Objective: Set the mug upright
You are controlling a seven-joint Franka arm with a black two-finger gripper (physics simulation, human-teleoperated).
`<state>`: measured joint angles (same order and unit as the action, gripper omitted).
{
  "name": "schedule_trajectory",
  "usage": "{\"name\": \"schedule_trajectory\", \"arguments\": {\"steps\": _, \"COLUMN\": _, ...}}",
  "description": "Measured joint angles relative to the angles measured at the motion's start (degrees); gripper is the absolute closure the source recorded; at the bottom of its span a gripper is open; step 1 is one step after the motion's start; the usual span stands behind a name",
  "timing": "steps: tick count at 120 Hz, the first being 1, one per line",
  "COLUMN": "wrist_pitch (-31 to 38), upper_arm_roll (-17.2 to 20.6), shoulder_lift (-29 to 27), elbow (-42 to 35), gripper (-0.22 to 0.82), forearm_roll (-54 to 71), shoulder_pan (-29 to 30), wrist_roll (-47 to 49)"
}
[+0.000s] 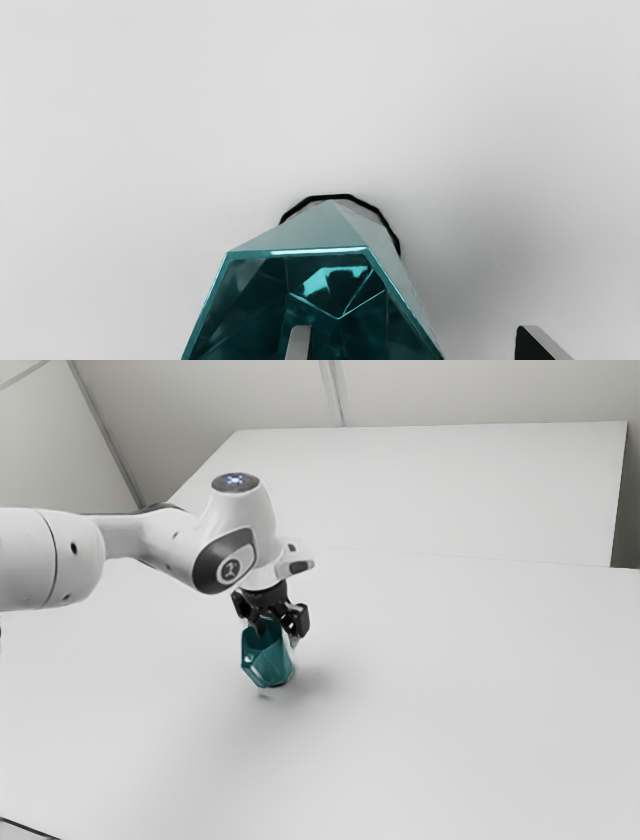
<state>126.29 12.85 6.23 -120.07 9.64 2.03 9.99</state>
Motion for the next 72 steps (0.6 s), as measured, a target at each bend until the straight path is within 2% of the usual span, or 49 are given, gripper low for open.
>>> {"name": "schedule_trajectory", "arguments": {"steps": 21, "wrist_pitch": -3.8, "upper_arm_roll": 0.3, "shoulder_lift": -4.8, "elbow": 1.0, "gripper": 0.08, "forearm_roll": -1.0, "shoulder_pan": 0.1, "wrist_roll": -0.2}}
{"name": "schedule_trajectory", "arguments": {"steps": 35, "wrist_pitch": -6.8, "upper_arm_roll": 0.1, "shoulder_lift": -5.7, "elbow": 4.1, "gripper": 0.05, "forearm_roll": -5.4, "shoulder_pan": -0.3, "wrist_roll": -0.3}}
{"name": "schedule_trajectory", "arguments": {"steps": 57, "wrist_pitch": -16.9, "upper_arm_roll": -0.1, "shoulder_lift": -4.4, "elbow": 20.5, "gripper": 0.02, "forearm_roll": -8.3, "shoulder_pan": -0.3, "wrist_roll": -0.2}}
{"name": "schedule_trajectory", "arguments": {"steps": 72, "wrist_pitch": -24.4, "upper_arm_roll": -0.2, "shoulder_lift": -4.0, "elbow": 28.3, "gripper": 0.01, "forearm_roll": -8.4, "shoulder_pan": 1.0, "wrist_roll": -0.3}}
